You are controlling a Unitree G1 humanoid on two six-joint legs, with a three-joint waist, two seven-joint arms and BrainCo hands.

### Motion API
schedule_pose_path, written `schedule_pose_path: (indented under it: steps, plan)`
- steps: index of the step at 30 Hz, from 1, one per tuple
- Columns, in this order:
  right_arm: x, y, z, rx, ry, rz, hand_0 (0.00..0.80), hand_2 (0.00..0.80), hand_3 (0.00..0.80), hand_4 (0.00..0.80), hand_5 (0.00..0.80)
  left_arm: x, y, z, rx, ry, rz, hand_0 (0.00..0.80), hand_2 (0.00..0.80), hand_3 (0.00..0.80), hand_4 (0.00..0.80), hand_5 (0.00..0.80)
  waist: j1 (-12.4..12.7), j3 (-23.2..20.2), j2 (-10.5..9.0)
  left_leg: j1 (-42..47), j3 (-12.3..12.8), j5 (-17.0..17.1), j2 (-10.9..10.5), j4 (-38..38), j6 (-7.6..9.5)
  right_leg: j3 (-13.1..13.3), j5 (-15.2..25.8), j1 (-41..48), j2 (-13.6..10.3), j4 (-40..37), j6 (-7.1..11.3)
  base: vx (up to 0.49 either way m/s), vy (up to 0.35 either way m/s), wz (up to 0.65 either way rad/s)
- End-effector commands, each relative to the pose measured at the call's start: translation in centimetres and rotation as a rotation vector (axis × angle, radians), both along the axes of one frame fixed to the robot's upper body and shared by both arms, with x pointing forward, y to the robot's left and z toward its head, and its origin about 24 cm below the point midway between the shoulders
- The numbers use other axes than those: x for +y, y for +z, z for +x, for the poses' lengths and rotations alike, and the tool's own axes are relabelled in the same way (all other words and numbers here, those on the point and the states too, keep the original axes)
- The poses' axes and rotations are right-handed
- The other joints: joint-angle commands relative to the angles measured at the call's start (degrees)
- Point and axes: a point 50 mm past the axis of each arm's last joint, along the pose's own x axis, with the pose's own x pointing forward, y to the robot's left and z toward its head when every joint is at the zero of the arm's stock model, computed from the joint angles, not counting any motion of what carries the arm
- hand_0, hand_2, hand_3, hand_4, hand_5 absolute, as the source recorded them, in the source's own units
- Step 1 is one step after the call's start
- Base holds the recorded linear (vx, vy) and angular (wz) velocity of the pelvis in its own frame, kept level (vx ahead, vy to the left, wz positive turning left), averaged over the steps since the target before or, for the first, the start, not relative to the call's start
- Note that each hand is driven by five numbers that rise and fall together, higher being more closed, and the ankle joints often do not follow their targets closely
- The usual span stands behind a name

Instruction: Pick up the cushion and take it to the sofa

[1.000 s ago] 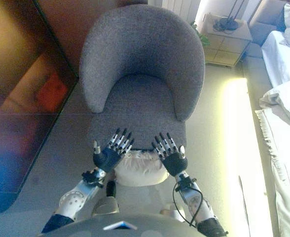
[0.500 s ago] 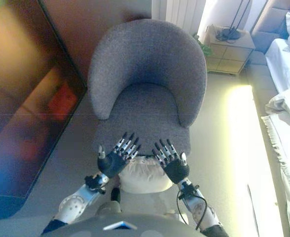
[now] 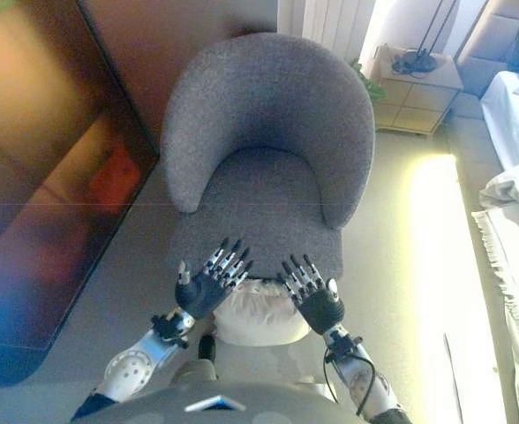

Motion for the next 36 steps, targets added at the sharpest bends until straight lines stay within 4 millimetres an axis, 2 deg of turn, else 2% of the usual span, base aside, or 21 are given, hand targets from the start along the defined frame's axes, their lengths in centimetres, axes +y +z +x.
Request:
schedule_pose_path:
  steps: [1,4,5,7,8,10,12,15,19,21,25,31,36]
  plan:
    - [0.4,2.9,2.5,-0.175,-0.017,0.075,0.0,0.0,0.0,0.0,0.0,0.5,2.5,1.9,-0.152,-0.007,0.053,0.0,0.0,0.0,0.0,0.0,1.3,2.3,-0.53,4.1,2.4,-6.7,3.2,1.8,1.23,0.7,9.3,-6.5,-3.8,-1.8,1.62,0.0,0.0,0.0]
    - [0.2,2.8,2.5,-0.166,-0.03,0.041,0.0,0.0,0.0,0.0,0.0,1.1,2.2,2.0,-0.159,0.015,0.149,0.0,0.0,0.0,0.0,0.0,1.3,2.4,-0.67,4.4,2.4,-6.9,3.3,1.8,1.21,1.0,9.3,-6.5,-3.7,-2.0,1.62,0.0,0.0,0.0]
    - [-0.3,2.6,2.6,-0.15,-0.057,-0.034,0.0,0.0,0.0,0.0,0.0,1.9,2.0,2.2,-0.173,0.047,0.285,0.0,0.0,0.0,0.0,0.0,1.2,2.5,-0.76,4.4,2.5,-7.0,3.4,2.0,1.09,1.1,9.3,-6.6,-3.6,-1.9,1.62,0.0,0.0,0.0]
    - [-1.9,1.9,2.8,-0.086,-0.116,-0.292,0.0,0.0,0.0,0.0,0.0,3.9,1.6,2.7,-0.188,0.128,0.618,0.0,0.0,0.0,0.0,0.0,1.0,2.6,-0.9,4.3,2.5,-7.2,3.8,2.9,0.82,1.6,9.2,-6.8,-3.5,-1.5,1.57,0.034,-0.03,0.0]
    - [-2.9,1.8,3.0,-0.072,-0.131,-0.476,0.0,0.0,0.0,0.0,0.0,5.0,1.6,3.0,-0.187,0.181,0.799,0.0,0.0,0.0,0.0,0.0,0.8,2.8,-0.99,4.3,2.5,-7.4,4.0,3.8,0.74,2.1,9.1,-6.9,-3.4,-1.1,1.49,0.045,-0.025,-0.02]
    - [-4.4,1.9,2.9,-0.047,-0.137,-0.702,0.0,0.0,0.0,0.0,0.0,7.0,1.6,3.2,-0.185,0.23,0.96,0.0,0.0,0.0,0.0,0.0,0.4,3.3,-1.26,3.4,2.5,-7.8,4.4,6.3,0.62,3.2,8.8,-7.6,-3.4,0.1,1.21,0.038,-0.028,-0.05]
    - [-6.0,1.7,2.7,-0.021,-0.162,-0.861,0.0,0.0,0.0,0.0,0.0,8.2,1.3,2.9,-0.161,0.248,1.035,0.0,0.0,0.0,0.0,0.0,0.2,4.0,-1.4,2.4,2.4,-8.3,4.9,8.5,0.39,3.9,8.4,-8.0,-3.3,1.2,0.87,0.023,-0.035,-0.09]
    - [-7.5,1.5,3.2,0.007,-0.211,-0.984,0.0,0.0,0.0,0.0,0.0,9.1,0.7,2.8,-0.146,0.26,1.092,0.0,0.0,0.0,0.0,0.0,0.2,5.8,-1.27,0.8,1.8,-8.6,5.5,10.8,0.12,5.0,8.0,-9.1,-2.9,2.7,0.51,-0.028,-0.029,-0.09]
    - [-8.1,1.4,4.1,0.013,-0.231,-1.099,0.0,0.0,0.0,0.0,0.0,9.9,0.2,3.2,-0.139,0.291,1.119,0.0,0.0,0.0,0.0,0.0,0.5,8.1,-0.94,-1.8,0.7,-8.5,5.6,12.0,-0.28,5.4,7.6,-11.0,-3.7,4.4,1.0,-0.104,-0.022,-0.11]
    - [-8.3,1.3,4.9,0.009,-0.238,-1.179,0.0,0.0,0.0,0.0,0.0,10.2,0.2,4.0,-0.14,0.319,1.141,0.0,0.0,0.0,0.0,0.0,0.6,9.8,-0.72,-3.9,-0.2,-8.3,5.4,12.7,-0.36,5.5,7.4,-12.8,-4.3,6.0,1.29,-0.194,-0.001,0.0]
    - [-7.9,1.9,7.9,-0.015,-0.27,-1.227,0.0,0.0,0.0,0.0,0.0,10.1,0.8,7.0,-0.203,0.363,1.207,0.0,0.0,0.0,0.0,0.0,0.4,15.4,-0.27,-11.1,-2.7,-7.6,5.2,16.0,-0.58,6.9,7.6,-19.6,-5.1,10.0,0.95,-0.29,-0.002,0.06]
    - [-8.2,4.2,12.4,-0.086,-0.281,-1.405,0.0,0.0,0.0,0.0,0.0,9.0,2.9,10.5,-0.291,0.463,1.201,0.0,0.0,0.0,0.0,0.0,0.7,21.6,0.56,-26.0,-7.0,-9.0,4.1,24.8,-0.64,10.3,7.4,-36.1,-5.1,18.7,0.0,-0.254,0.024,0.0]
    - [-8.7,7.5,15.6,-0.169,-0.343,-1.458,0.0,0.0,0.0,0.0,0.0,9.1,4.7,12.5,-0.34,0.547,1.208,0.0,0.0,0.0,0.0,0.0,0.7,24.5,1.13,-35.0,-7.9,-9.5,2.4,28.7,-0.12,11.4,6.8,-46.8,-4.9,24.7,-0.73,-0.193,0.054,0.03]
